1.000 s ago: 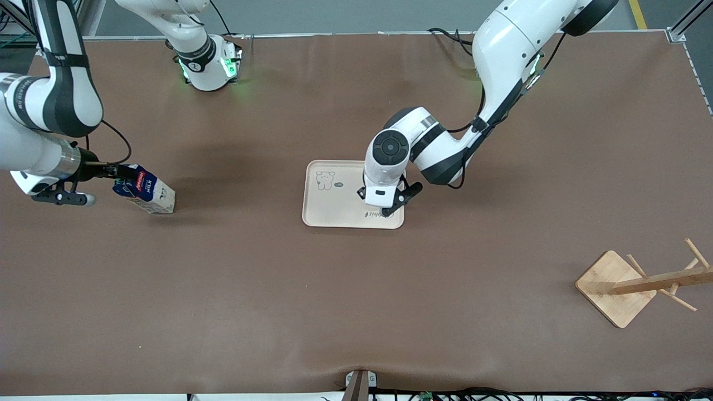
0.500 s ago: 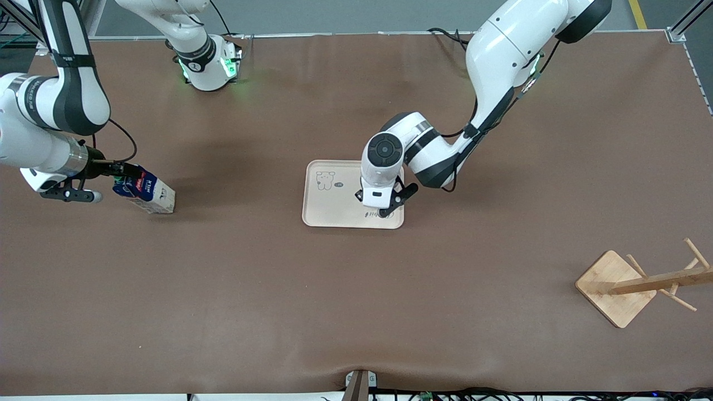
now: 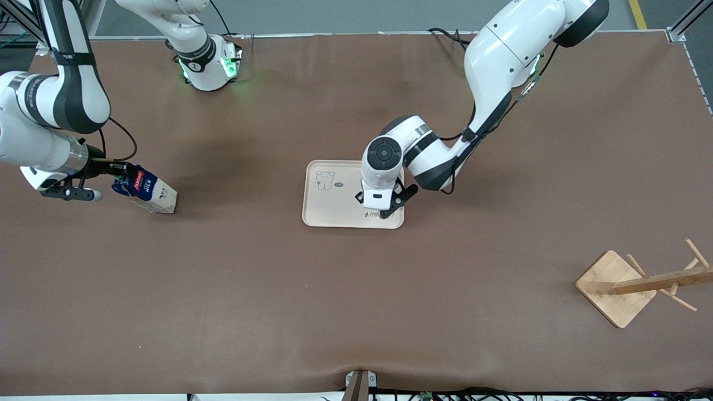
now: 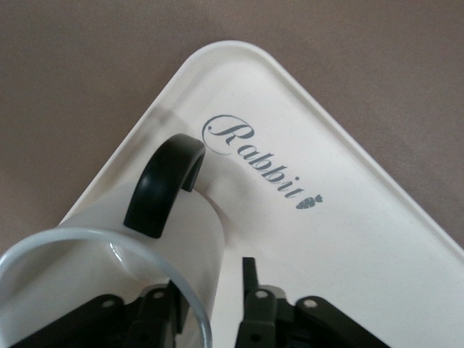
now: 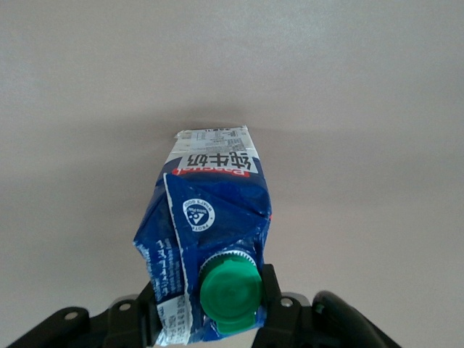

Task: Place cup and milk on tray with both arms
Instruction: 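Lower the mug onto the tray with the left gripper while lifting the carton, then release the mug and withdraw the left gripper while the right gripper carries the carton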

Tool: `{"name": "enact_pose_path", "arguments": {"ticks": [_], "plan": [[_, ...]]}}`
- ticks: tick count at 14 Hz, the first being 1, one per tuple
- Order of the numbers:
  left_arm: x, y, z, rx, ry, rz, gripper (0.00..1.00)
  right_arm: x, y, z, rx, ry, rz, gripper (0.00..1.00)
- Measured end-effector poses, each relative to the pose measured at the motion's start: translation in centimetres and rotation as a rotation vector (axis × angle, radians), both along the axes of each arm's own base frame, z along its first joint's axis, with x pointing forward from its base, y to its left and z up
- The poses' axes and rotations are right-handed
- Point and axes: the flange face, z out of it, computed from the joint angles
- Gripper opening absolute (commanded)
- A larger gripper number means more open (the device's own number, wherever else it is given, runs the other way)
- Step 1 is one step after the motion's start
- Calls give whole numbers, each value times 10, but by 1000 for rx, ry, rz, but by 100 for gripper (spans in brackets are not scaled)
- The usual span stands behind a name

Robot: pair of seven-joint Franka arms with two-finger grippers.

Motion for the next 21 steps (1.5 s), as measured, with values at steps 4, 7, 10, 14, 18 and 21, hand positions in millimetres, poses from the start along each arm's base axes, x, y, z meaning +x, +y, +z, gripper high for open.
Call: {"name": "enact_pose_path", "arguments": {"ticks": [4, 7, 10, 14, 18, 21], "plan": [[14, 1, 22, -20, -33, 23, 100, 12, 12, 48, 2, 1, 28, 0], [37, 16, 78, -11, -82, 60, 100, 34, 57, 126, 2, 4, 113, 0], [64, 55, 137, 12, -139, 94, 100, 49, 127, 167, -12, -17, 189, 0], [101, 138, 200, 52, -182, 56, 100, 64, 235, 155, 36, 6, 107, 0], [116, 219, 256, 111, -189, 8, 100, 63, 356, 130, 49, 41, 59, 0], [121, 275, 287, 141, -185, -86, 100, 51, 426, 106, 16, 50, 76, 0]]}}
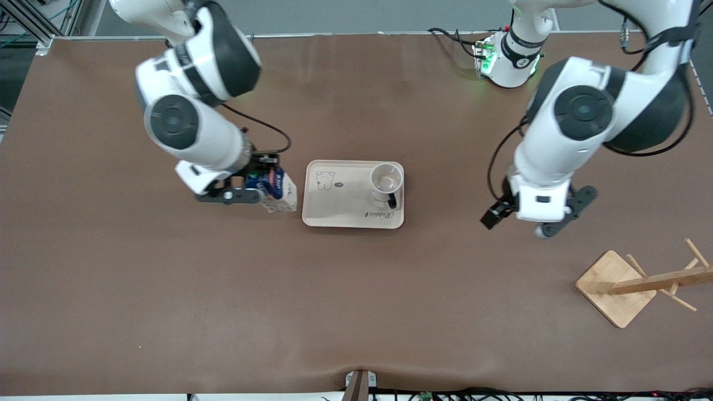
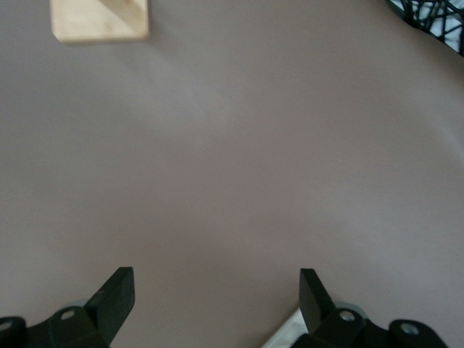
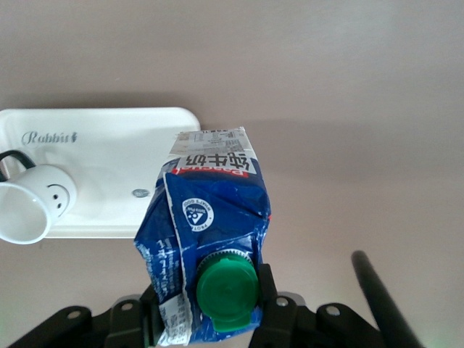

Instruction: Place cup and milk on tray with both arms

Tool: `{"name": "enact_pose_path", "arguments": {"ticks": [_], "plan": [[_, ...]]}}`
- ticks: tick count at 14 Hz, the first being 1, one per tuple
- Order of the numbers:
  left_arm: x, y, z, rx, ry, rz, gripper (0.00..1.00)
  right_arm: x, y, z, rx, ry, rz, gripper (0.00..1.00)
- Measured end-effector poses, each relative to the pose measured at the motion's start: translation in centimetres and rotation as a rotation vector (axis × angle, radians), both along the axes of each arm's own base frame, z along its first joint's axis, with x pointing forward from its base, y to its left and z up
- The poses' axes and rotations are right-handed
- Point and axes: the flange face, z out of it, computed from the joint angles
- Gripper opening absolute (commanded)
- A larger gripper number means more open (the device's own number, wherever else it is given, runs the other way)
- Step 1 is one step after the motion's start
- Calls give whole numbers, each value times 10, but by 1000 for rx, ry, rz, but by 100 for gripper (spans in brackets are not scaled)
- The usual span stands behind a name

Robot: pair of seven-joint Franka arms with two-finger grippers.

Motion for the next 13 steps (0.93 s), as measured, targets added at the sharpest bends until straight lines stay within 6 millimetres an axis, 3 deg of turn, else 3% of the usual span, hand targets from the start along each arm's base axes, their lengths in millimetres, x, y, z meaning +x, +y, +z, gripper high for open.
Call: {"name": "enact_pose_path", "arguments": {"ticks": [3, 6, 9, 13], "plan": [[5, 53, 23, 24, 4, -99, 100, -2, 37, -27, 3, -20, 36, 0], [7, 94, 40, 39, -6, -181, 100, -11, 65, -66, -16, 3, 74, 0], [4, 116, 53, 56, 1, -253, 100, -21, 87, -94, -34, 22, 108, 0], [-4, 136, 73, 75, 31, -328, 100, -30, 98, -97, -38, 25, 122, 0]]}}
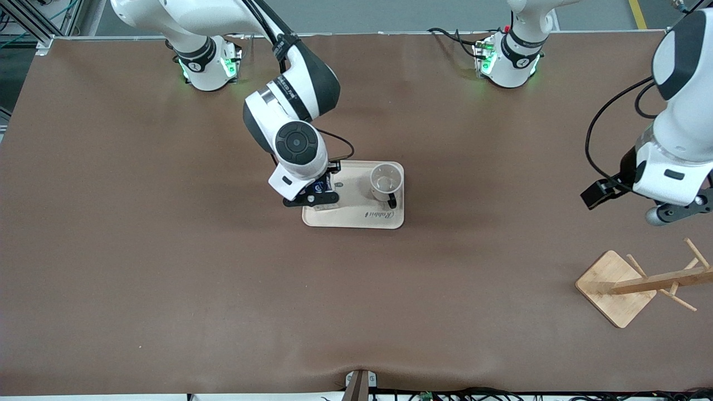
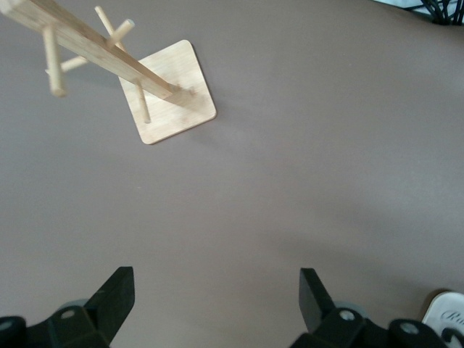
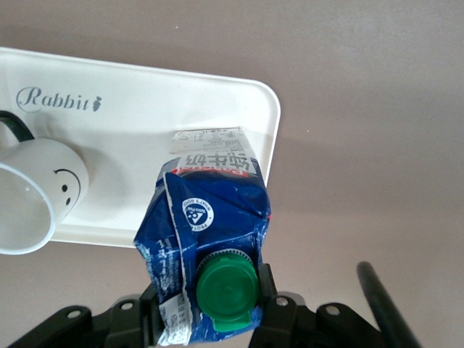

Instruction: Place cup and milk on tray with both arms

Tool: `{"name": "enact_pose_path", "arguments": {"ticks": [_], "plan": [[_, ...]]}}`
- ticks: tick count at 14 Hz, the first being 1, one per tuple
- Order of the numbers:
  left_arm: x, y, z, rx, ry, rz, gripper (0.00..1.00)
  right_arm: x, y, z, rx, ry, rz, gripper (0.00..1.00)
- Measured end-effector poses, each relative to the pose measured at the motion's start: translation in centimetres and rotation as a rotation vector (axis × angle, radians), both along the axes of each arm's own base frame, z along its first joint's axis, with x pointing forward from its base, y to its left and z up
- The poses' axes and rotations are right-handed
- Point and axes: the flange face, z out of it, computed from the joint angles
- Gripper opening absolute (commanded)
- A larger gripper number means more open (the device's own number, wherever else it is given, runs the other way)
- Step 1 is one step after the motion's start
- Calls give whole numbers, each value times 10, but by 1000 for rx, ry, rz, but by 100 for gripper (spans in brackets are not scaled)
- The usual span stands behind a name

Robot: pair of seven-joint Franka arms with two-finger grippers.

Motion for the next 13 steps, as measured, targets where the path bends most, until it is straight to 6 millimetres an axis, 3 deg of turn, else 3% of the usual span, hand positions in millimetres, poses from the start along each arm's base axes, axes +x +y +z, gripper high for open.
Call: {"name": "enact_pose_path", "arguments": {"ticks": [4, 5, 6, 7, 13], "plan": [[-8, -1, 26, -3, 9, -15, 100, -7, 9, -5, -24, 3, -48, 0], [-10, -2, 30, -8, 15, -15, 100, -7, 8, -8, -29, 7, -51, 8], [-11, -3, 31, -10, 23, -14, 100, -6, 8, -9, -28, 8, -53, 71], [-12, -3, 32, -12, 29, -12, 100, -6, 8, -8, -29, 8, -57, 100], [-20, 0, 50, -46, 16, -44, 100, -5, 7, -16, -39, 15, -63, 100]]}}
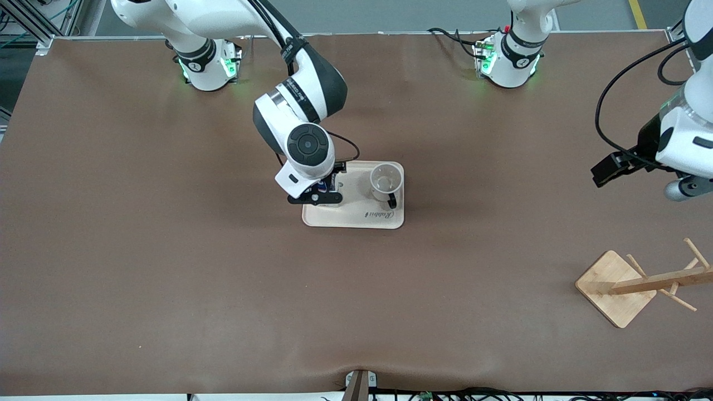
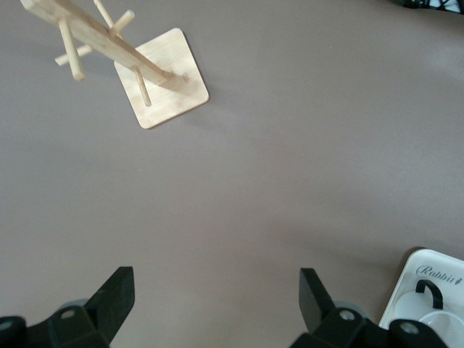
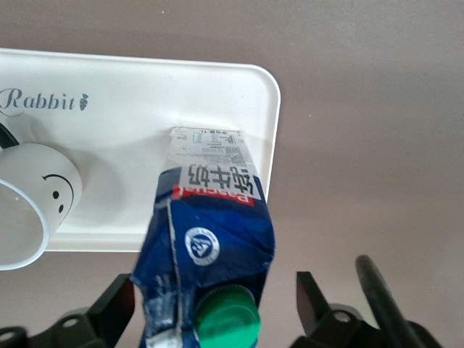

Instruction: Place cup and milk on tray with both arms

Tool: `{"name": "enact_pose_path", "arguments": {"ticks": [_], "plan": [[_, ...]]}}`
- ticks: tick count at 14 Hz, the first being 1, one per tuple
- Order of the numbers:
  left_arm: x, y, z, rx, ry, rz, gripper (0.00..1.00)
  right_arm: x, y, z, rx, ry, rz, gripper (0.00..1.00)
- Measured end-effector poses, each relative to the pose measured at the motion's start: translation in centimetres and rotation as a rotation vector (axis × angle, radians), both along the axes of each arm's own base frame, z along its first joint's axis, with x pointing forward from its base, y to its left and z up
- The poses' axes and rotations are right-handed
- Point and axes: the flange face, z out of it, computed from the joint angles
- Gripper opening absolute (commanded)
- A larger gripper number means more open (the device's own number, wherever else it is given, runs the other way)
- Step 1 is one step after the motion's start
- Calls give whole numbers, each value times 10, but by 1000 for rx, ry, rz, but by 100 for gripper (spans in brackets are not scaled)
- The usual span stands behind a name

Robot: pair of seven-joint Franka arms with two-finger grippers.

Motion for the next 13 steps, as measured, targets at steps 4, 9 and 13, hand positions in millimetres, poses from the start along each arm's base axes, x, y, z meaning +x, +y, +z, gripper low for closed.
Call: {"name": "enact_pose_path", "arguments": {"ticks": [4, 9, 13], "plan": [[-14, 16, 23, 30, -5, -96, 100, 1, 0, 2, 2, -3, -1, 100], [-30, 18, 24, -20, 34, -151, 100, 21, -10, 41, 37, -22, -36, 100], [-54, 11, 22, -80, 51, -160, 100, 64, -62, 117, 71, -75, -119, 100]]}}
